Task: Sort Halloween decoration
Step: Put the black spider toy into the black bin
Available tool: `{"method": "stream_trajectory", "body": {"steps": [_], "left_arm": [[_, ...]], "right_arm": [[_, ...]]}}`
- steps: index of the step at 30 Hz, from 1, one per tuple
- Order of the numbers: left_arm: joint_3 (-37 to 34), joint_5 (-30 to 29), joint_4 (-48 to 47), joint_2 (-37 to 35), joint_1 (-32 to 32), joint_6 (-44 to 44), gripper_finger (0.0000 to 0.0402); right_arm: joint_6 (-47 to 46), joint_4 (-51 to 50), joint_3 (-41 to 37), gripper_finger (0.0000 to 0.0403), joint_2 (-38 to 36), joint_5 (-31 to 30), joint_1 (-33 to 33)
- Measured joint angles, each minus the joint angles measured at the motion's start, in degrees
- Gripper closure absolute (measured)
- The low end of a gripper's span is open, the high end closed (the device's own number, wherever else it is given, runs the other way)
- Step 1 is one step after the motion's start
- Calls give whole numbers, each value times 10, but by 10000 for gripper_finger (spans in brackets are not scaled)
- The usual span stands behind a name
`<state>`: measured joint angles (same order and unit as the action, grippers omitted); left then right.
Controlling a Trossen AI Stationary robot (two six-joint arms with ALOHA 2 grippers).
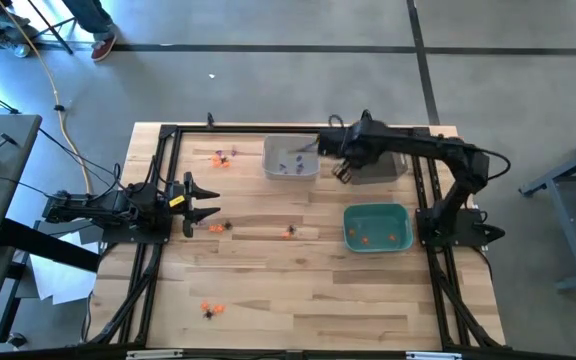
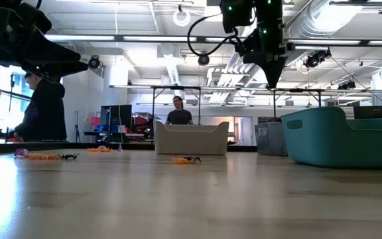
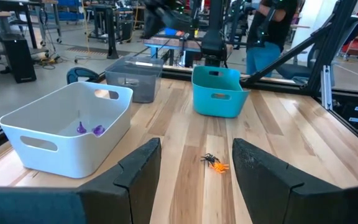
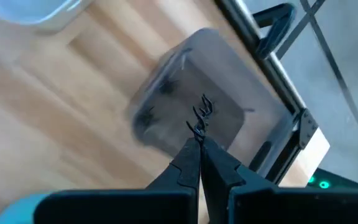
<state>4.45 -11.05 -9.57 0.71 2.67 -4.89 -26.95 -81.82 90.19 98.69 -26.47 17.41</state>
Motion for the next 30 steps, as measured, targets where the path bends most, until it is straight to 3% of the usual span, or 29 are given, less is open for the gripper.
{"method": "stream_trajectory", "body": {"steps": [9,18,30], "left_arm": [[0,0,0,0,0,0,216],[0,0,0,0,0,0,216],[0,0,0,0,0,0,216]], "right_arm": [[85,37,0,403,-4,64,129],[115,56,-9,403,-4,83,176],[120,264,-225,403,-5,189,199]]}}
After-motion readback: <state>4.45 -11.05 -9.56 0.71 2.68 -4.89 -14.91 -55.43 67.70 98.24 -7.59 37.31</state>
